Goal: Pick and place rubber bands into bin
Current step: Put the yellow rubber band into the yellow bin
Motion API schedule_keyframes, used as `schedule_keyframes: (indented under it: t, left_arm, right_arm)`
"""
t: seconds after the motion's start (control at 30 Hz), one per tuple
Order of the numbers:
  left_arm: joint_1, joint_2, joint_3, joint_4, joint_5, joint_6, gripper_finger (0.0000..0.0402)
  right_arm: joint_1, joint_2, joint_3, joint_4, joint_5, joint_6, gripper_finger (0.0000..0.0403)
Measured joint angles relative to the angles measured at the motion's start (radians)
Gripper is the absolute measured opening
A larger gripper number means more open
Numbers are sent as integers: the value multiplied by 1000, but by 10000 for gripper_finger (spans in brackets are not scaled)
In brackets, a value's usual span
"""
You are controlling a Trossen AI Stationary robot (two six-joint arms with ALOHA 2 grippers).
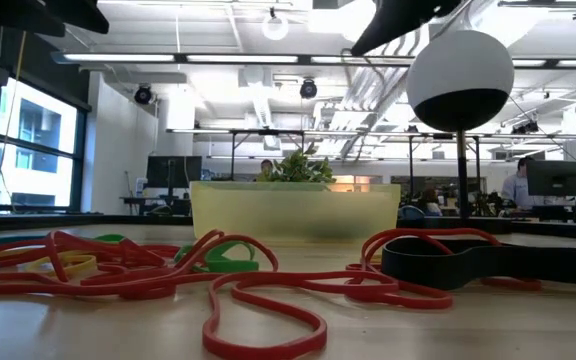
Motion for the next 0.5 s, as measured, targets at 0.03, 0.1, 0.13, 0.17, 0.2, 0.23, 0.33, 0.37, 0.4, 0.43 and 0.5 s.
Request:
schedule_keyframes:
  t: [0.03, 0.1, 0.13, 0.17, 0.2, 0.23, 0.33, 0.37, 0.4, 0.43, 0.5]
  left_arm:
    - [0, 0, 0, 0, -1, 0, 198]
    - [0, 0, 0, 0, -1, 1, 198]
    - [0, 0, 0, 0, -1, 0, 198]
    - [0, 0, 0, 0, -1, 1, 198]
    - [0, 0, 0, 0, -1, 2, 198]
    - [0, 0, 0, 0, -1, 2, 198]
    - [0, 0, 0, 0, -1, 2, 198]
    - [0, 0, 0, 0, -1, 2, 198]
    - [0, 0, 0, 0, -2, 3, 198]
    - [0, 0, 0, 0, -5, 4, 198]
    - [0, 0, 0, 0, -9, 4, 198]
  right_arm:
    - [-25, 0, 0, 2, -16, -10, 0]
    - [-76, 4, -3, 10, -41, -26, 0]
    - [-100, 9, -3, 14, -55, -30, 0]
    - [-124, 15, -3, 18, -70, -35, 0]
    - [-148, 24, -3, 23, -88, -43, 0]
    - [-170, 35, -3, 30, -110, -51, 0]
    - [-233, 72, -4, 70, -197, -68, 0]
    - [-251, 87, -4, 84, -220, -75, 0]
    - [-268, 104, -4, 95, -244, -77, 0]
    - [-285, 123, -4, 103, -264, -78, 0]
    - [-315, 163, -4, 111, -306, -86, 0]
